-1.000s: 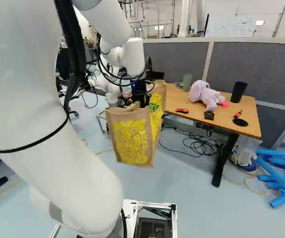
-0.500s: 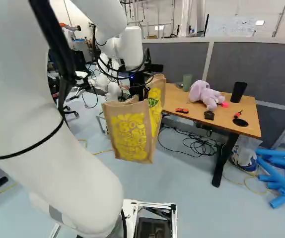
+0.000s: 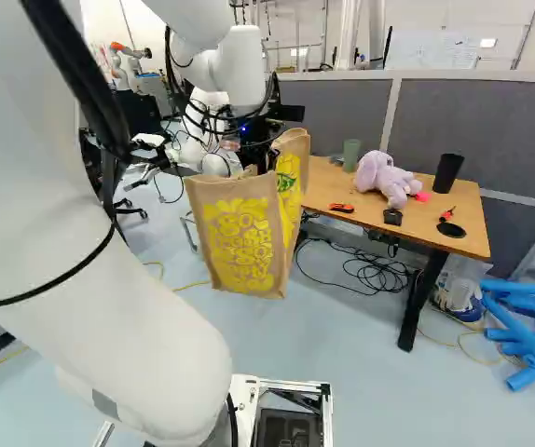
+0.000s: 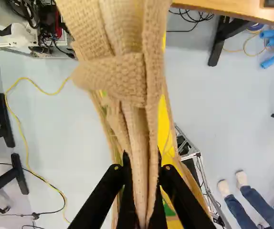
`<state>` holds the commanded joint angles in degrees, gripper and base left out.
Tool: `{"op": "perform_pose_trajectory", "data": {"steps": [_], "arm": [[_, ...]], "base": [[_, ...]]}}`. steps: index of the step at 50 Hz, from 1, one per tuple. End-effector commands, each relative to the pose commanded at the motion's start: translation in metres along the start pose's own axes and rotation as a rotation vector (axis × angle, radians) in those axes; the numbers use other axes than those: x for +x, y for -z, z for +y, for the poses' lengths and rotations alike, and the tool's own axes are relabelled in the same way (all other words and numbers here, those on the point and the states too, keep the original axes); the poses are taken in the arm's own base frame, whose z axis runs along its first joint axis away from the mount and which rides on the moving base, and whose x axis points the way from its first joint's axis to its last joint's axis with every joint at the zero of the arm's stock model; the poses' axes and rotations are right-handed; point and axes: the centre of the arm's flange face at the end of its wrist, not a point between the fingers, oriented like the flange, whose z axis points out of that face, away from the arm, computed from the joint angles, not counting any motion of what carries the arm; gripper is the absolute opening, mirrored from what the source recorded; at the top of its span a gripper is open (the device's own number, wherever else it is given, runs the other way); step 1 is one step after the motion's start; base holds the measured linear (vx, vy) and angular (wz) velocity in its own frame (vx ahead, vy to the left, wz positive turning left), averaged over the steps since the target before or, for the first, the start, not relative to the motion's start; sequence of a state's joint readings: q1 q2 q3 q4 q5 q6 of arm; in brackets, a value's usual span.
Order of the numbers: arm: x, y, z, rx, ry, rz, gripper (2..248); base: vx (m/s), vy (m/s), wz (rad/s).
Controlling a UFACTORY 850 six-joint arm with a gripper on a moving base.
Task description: Pick up the bag on the ground and place it on the table
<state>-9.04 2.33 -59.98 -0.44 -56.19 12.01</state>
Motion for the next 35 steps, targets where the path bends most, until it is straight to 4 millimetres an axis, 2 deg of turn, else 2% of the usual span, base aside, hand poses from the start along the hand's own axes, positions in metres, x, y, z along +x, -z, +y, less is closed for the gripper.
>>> {"op": "perform_pose_trajectory", "data": {"steps": [35], "arm": [[0.007,0.052,-0.004,-0.002,0.005,-0.012,21]], "base": [[0.0,0.0,0.0]]}}
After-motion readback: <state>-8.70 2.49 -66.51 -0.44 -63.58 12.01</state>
